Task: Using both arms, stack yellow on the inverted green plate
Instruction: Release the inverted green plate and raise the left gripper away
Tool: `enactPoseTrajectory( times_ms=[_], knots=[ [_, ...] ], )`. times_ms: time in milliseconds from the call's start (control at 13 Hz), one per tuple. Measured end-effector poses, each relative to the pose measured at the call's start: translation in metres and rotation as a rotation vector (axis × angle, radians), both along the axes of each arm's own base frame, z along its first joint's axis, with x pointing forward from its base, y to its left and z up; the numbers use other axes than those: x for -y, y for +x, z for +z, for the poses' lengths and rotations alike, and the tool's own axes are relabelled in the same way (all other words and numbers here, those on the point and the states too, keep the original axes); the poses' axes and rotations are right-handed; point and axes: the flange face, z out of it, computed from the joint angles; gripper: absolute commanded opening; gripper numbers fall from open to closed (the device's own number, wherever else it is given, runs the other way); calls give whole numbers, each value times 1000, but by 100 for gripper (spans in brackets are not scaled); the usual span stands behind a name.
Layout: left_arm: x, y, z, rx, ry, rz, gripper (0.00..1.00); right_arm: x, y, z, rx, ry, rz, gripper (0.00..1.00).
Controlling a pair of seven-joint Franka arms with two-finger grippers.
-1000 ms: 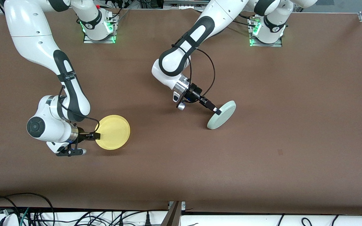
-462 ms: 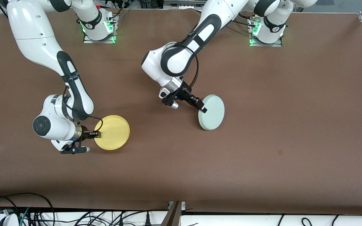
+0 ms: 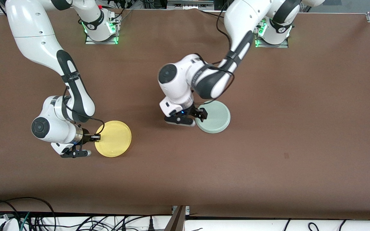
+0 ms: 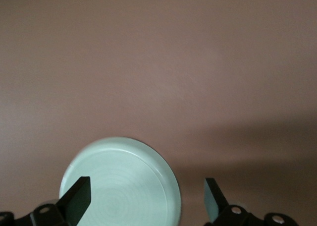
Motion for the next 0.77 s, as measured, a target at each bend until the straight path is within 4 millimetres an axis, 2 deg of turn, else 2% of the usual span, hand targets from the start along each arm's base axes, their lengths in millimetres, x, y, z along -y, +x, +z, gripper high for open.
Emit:
enactPoseTrajectory(
  times_ms=[77,231,462,615,769],
  knots=[
    [-22,20,16,10,-25,42,100,-1,3,5,-3,2,3,0],
    [-75,54,60,20,-41,76,100,-5,13,26,-5,10,11,0],
    [-160,79,128,-44,-25,71,100,-23,23,54,-11,76,-11,0],
    [-212,85,169,-98,-77,121,100,-57,21,59,-30,127,-56,0],
    [-269,86,218,-99,-101,184,100,-116,11,64,-63,161,-131,0]
  ],
)
